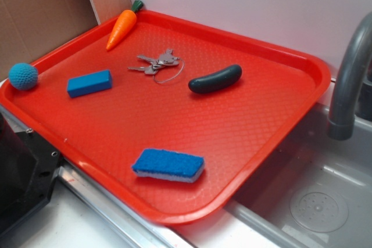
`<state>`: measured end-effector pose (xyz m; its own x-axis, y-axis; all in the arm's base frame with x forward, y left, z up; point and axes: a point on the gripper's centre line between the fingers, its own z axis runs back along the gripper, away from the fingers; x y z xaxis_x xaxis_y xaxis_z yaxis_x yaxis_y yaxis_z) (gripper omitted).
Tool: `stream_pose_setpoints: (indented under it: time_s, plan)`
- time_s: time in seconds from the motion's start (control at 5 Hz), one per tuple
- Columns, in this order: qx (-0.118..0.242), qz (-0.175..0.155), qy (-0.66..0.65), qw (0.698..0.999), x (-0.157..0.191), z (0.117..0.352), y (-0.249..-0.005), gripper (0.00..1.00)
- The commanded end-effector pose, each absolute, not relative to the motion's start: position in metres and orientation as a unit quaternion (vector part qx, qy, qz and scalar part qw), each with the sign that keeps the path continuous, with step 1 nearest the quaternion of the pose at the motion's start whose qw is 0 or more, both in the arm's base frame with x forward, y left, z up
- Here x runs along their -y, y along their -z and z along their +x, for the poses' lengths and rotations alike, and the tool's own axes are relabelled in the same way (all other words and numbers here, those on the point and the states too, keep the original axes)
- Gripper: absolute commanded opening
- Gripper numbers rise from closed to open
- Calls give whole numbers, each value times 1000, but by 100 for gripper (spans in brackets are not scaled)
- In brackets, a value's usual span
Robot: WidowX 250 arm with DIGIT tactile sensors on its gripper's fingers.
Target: Grab the carrot.
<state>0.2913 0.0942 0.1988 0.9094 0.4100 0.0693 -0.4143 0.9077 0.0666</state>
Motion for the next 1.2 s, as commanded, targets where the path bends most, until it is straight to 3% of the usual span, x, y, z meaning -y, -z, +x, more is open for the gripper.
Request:
stream_pose_setpoints:
  time_s: [0.0,0.2,0.4,0.6,0.8,1.0]
  plan:
    - [42,67,-247,966,-143,280,-194,100]
    - [37,71,-233,969,-142,272,-185,100]
    - [90,85,-247,961,-150,267,-164,100]
    - [73,91,-257,959,-164,271,-133,100]
    - [3,88,-258,962,-174,280,-86,100]
    - [-17,77,-246,966,-172,292,-67,100]
